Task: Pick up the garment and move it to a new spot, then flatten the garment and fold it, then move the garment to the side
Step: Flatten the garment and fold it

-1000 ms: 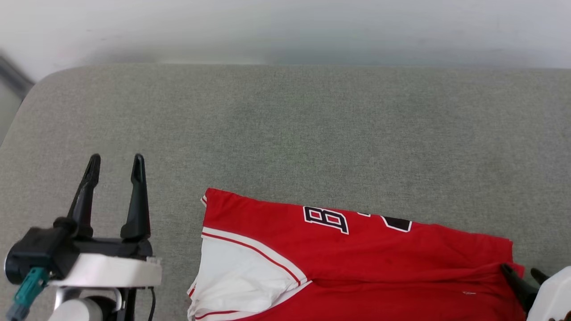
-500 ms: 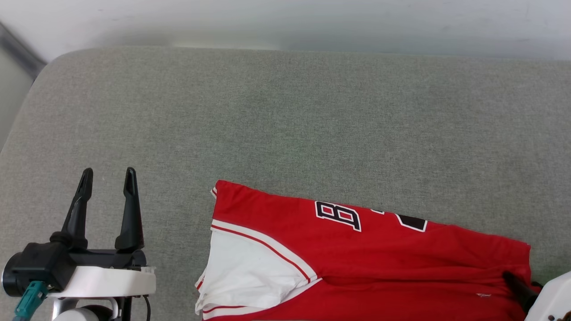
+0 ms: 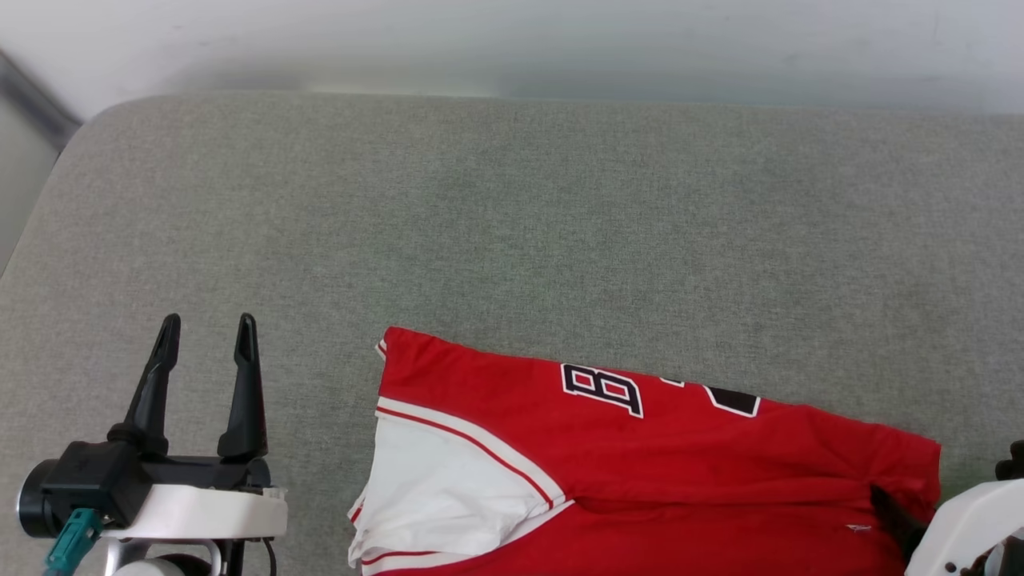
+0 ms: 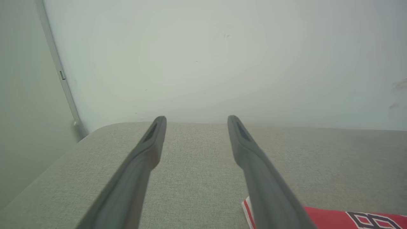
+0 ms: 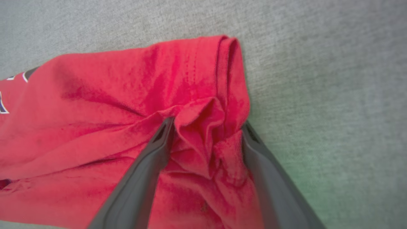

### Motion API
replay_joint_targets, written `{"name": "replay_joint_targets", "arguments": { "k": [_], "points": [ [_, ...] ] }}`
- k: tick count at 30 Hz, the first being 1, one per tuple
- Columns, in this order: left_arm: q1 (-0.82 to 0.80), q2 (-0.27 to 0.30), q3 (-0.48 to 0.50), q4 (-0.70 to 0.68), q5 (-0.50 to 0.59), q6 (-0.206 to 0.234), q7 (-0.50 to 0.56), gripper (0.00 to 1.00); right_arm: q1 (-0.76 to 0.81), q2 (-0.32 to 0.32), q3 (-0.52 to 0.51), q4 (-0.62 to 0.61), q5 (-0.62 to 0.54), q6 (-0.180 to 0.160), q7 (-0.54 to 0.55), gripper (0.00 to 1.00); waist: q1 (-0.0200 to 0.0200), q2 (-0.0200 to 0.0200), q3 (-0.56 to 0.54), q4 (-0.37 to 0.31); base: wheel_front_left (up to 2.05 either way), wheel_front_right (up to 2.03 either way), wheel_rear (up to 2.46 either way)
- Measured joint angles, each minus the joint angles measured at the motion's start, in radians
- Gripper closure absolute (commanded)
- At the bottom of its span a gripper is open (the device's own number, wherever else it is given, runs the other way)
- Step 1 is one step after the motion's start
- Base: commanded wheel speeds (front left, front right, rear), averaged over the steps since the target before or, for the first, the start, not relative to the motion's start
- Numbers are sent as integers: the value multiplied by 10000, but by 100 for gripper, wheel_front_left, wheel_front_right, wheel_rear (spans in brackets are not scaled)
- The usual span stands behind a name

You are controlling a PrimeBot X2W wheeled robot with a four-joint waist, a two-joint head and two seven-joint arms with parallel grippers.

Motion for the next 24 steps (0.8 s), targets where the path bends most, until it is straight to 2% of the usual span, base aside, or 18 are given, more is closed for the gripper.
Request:
{"name": "replay_joint_targets", "arguments": {
  "k": [2,3,11,16,24],
  "points": [
    [0,-81,42,23,63,-63,0,0,0,17,52,12,-4,0,-111,94,0,0,-32,-19,0,0,0],
    [0,-117,67,29,92,-104,0,0,-2,31,90,13,-12,0,-171,100,0,0,-46,-29,0,0,0],
    [1,-249,209,96,230,-222,0,0,-16,128,119,-27,-104,81,-506,100,1,0,-176,-88,0,0,0],
    [4,-274,282,98,309,-255,0,0,-147,69,-487,-17,-165,90,-671,100,1,0,-205,-128,0,0,0],
    [12,-311,259,111,374,-282,0,0,-472,-407,-1547,96,-748,84,-918,100,1,0,-220,-165,0,0,0]
  ]
}}
